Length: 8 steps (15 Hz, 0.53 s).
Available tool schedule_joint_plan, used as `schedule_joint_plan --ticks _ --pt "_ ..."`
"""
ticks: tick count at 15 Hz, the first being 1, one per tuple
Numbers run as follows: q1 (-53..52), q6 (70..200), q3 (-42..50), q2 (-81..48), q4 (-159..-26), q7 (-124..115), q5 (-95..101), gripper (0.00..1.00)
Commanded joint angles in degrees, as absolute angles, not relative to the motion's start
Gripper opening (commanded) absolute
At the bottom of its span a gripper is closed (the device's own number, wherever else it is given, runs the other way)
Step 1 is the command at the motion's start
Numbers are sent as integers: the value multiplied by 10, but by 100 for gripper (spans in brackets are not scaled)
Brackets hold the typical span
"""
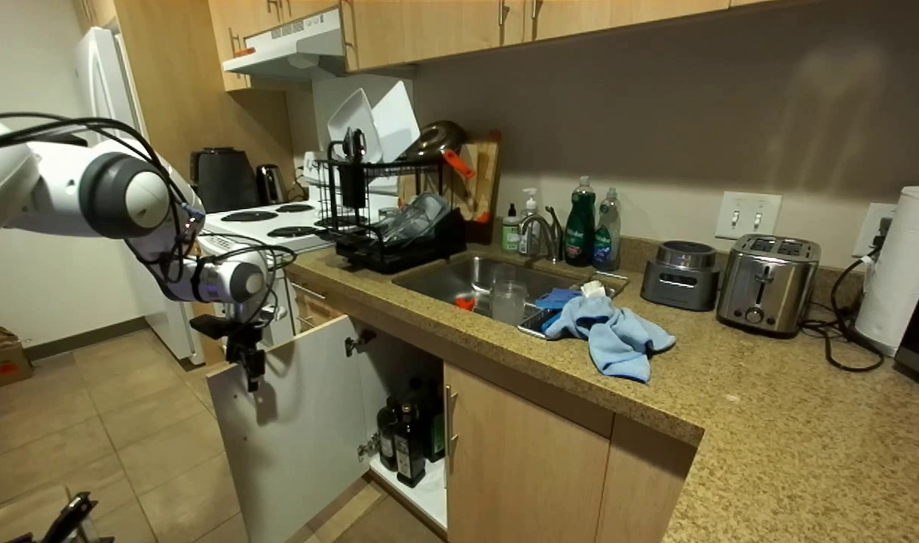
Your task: Close the cabinet door
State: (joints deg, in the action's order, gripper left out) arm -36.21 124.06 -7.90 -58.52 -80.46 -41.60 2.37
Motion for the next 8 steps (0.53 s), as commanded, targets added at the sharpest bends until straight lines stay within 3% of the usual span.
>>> schedule_joint_plan --ticks 1,8 --pt "-360 1211 -52 -552 -854 -426 24 100" --pt "-359 1173 -15 -535 -876 -435 42 100"
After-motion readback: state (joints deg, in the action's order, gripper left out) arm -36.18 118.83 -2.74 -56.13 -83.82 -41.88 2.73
